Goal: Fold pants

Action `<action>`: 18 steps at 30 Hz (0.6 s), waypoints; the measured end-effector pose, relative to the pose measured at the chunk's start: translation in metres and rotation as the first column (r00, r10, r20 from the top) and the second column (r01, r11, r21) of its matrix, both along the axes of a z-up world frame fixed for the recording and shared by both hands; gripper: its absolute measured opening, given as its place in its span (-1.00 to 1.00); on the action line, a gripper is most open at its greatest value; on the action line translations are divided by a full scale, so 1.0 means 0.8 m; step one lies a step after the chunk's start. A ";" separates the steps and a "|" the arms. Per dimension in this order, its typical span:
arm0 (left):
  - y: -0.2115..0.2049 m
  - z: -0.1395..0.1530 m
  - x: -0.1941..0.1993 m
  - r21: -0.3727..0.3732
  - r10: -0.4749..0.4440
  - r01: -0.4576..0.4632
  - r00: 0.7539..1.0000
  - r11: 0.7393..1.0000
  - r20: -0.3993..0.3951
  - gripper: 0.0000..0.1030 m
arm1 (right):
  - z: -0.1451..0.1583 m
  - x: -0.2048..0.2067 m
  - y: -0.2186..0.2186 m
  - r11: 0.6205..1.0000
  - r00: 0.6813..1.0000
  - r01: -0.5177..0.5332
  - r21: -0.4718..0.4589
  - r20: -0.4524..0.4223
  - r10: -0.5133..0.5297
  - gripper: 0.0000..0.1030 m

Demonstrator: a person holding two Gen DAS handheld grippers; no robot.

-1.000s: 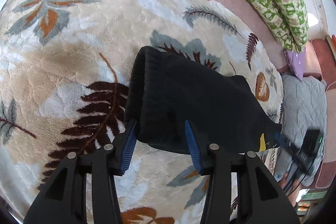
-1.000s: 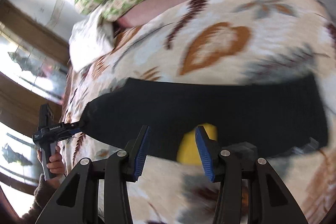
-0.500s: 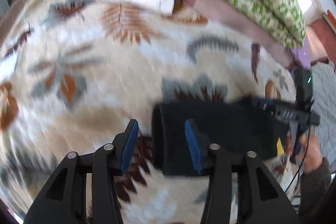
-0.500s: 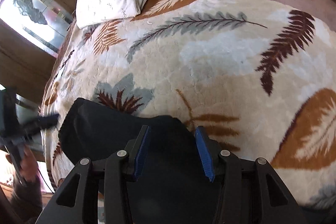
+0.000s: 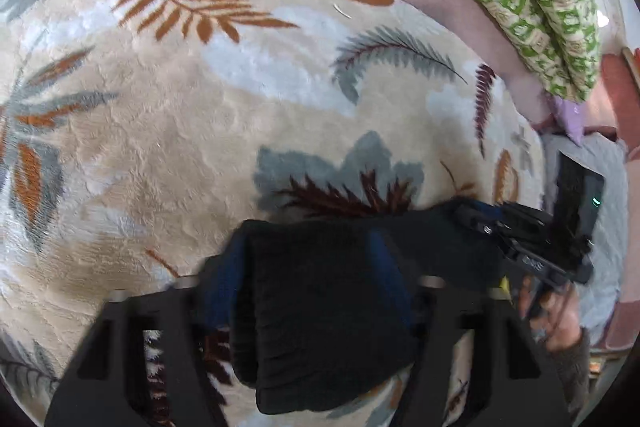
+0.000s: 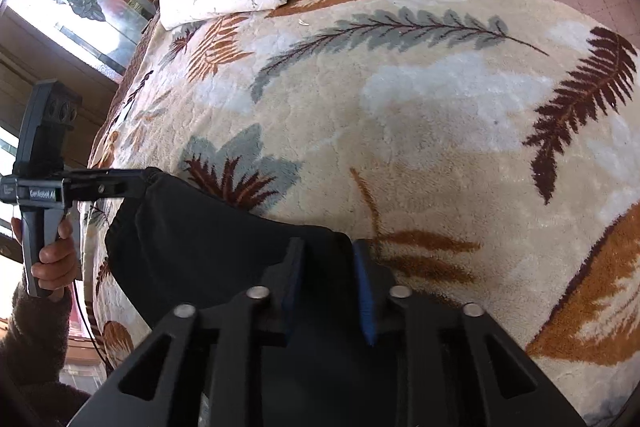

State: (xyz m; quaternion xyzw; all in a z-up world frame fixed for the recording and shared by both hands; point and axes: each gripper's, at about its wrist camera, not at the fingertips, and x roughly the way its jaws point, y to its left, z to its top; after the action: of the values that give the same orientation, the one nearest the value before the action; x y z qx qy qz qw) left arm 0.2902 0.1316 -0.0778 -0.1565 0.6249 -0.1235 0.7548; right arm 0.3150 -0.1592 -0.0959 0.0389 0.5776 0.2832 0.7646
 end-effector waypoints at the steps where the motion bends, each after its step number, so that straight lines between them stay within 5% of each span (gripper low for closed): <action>1: -0.001 -0.003 -0.001 0.021 0.006 -0.006 1.000 1.000 -0.008 -0.58 | 0.001 -0.001 0.001 1.000 1.000 -0.001 -0.010 0.010 0.001 -0.68; 9: 0.000 0.013 -0.031 0.112 0.002 -0.011 0.997 0.994 0.080 -0.81 | 0.036 -0.010 0.005 0.998 0.991 0.013 -0.058 0.136 -0.005 -0.91; 18: -0.021 -0.003 -0.032 0.244 -0.026 -0.002 0.993 0.970 0.111 -0.74 | -0.007 0.007 -0.014 0.993 0.991 0.117 -0.030 0.071 -0.114 -0.83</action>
State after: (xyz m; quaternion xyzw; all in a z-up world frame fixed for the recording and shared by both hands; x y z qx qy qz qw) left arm 0.2648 0.1147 -0.0798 -0.0514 0.5924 -0.0592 0.8018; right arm 0.3209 -0.1707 -0.1013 0.0496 0.5523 0.2298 0.7998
